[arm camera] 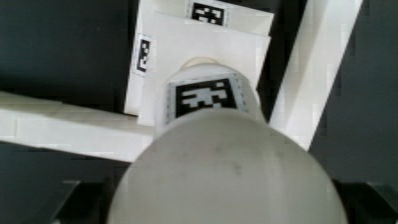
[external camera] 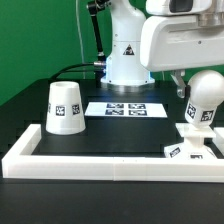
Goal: Assemble lamp
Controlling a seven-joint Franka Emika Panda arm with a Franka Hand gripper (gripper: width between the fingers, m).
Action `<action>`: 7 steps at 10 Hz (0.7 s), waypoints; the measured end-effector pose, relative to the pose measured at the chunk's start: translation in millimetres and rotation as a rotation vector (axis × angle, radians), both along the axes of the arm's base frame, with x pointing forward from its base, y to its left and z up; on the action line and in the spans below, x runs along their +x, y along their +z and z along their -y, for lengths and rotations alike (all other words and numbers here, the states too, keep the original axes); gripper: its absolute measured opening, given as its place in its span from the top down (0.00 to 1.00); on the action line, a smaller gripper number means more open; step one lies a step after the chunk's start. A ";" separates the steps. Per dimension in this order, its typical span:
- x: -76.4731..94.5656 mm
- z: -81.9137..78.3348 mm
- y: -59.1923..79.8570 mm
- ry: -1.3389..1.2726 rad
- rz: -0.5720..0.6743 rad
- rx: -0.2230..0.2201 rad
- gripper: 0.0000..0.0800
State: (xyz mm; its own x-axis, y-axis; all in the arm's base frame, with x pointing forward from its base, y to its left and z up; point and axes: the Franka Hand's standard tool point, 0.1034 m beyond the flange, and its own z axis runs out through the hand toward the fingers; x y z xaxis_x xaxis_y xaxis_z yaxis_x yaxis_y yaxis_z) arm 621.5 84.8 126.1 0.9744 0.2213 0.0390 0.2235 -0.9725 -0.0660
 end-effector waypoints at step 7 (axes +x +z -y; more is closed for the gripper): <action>0.4 0.8 -0.1 -0.033 0.013 0.002 0.27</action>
Offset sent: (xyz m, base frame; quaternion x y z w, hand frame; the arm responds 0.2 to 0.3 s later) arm 0.0000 0.0000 0.0000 0.0000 0.0000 0.0000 1.0000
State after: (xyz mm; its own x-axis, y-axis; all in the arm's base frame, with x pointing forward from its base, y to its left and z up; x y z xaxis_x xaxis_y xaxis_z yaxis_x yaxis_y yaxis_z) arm 622.0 84.0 125.9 0.9806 0.1892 0.0519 0.1924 -0.9791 -0.0654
